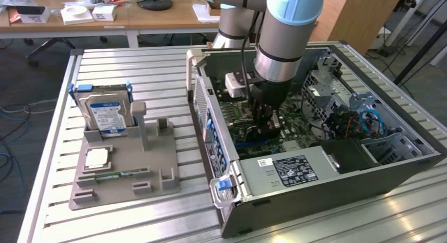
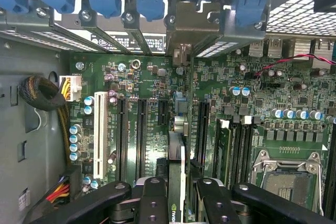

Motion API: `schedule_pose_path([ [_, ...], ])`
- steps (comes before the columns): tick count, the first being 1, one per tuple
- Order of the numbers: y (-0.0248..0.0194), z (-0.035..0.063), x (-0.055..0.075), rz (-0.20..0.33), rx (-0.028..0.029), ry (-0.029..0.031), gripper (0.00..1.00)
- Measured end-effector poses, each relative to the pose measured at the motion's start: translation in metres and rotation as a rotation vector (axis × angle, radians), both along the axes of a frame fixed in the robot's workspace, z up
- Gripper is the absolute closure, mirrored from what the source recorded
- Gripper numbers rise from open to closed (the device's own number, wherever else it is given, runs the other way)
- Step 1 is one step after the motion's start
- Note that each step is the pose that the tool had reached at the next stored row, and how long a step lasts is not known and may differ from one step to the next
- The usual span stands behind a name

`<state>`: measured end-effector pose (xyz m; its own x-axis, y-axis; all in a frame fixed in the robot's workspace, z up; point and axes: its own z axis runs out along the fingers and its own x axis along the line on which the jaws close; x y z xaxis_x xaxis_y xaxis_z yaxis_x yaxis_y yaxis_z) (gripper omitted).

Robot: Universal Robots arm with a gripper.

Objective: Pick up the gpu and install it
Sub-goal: 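Insert the gpu into the slot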

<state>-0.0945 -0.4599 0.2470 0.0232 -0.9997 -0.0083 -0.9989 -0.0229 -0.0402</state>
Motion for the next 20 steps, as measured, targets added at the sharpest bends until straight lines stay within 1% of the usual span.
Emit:
schedule_pose_path([
  [11, 0.0, 0.0, 0.0, 0.0, 0.0, 0.0001, 0.74],
  [13, 0.0, 0.0, -0.0001, 0.0, 0.0, 0.0002, 0.73],
  [14, 0.0, 0.0, -0.0001, 0.0, 0.0, 0.0001, 0.66],
  [20, 0.0, 0.0, 0.0, 0.0, 0.0, 0.0001, 0.66],
])
